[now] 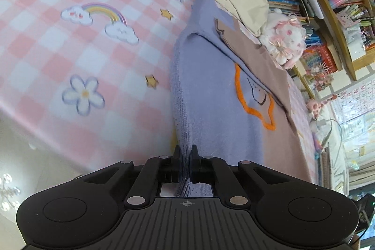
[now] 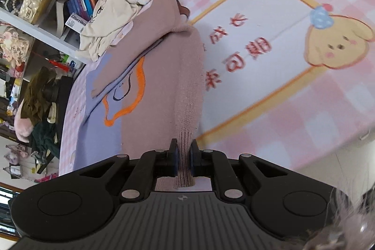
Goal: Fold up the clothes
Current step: 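Lift the hem with both grippers and fold it up toward the collar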
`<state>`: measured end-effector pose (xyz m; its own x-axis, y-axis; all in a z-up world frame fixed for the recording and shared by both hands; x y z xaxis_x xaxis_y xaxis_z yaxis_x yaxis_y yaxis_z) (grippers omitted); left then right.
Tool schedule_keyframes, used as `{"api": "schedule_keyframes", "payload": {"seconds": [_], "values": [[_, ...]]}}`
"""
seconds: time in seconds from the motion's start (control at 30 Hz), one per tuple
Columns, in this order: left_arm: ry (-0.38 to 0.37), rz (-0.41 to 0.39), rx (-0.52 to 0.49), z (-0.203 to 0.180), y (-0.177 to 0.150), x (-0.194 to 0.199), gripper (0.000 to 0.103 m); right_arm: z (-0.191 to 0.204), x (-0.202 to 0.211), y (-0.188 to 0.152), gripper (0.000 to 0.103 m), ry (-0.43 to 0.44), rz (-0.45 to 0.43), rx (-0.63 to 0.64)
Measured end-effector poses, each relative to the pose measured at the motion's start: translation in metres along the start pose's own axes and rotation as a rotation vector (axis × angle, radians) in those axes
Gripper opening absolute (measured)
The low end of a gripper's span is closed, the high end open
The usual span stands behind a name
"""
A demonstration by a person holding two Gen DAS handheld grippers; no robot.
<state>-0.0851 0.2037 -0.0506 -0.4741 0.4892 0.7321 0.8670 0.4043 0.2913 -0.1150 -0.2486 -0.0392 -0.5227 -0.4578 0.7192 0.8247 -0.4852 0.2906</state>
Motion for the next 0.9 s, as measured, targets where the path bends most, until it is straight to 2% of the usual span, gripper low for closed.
{"api": "schedule_keyframes", "payload": {"seconds": [0.37, 0.57, 0.63, 0.77, 0.9], "values": [[-0.005, 0.041, 0.042, -0.01, -0.061, 0.023, 0.004, -0.047, 0.047, -0.033, 0.009, 0.045, 0.108, -0.035], [-0.019, 0.032, 0.1, -0.012, -0.083, 0.034, 0.004, -0.055, 0.067, -0.035, 0.009, 0.116, 0.144, -0.043], [-0.059, -0.003, 0.137, -0.014, -0.085, 0.039, 0.004, -0.051, 0.075, -0.027, 0.009, 0.173, 0.123, -0.045], [-0.185, -0.108, 0.199, -0.024, -0.072, 0.054, 0.004, -0.042, 0.09, -0.009, 0.009, 0.287, 0.08, -0.048], [-0.3, -0.219, 0.195, -0.044, -0.042, 0.065, 0.004, -0.024, 0.106, 0.018, 0.009, 0.388, 0.002, -0.022]]}}
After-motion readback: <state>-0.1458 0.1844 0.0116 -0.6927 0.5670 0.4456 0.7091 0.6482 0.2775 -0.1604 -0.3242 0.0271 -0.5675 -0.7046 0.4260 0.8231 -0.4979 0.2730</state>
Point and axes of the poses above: each gripper's, at about its wrist camera, not at the fingertips, and x roughly against the way its jaws point, z to its left, y to its top, the point moved 2 cm from there along -x, roughly the way its jaws point, and after that the axes turned 4 degrees about z, right-handed, at the moved point
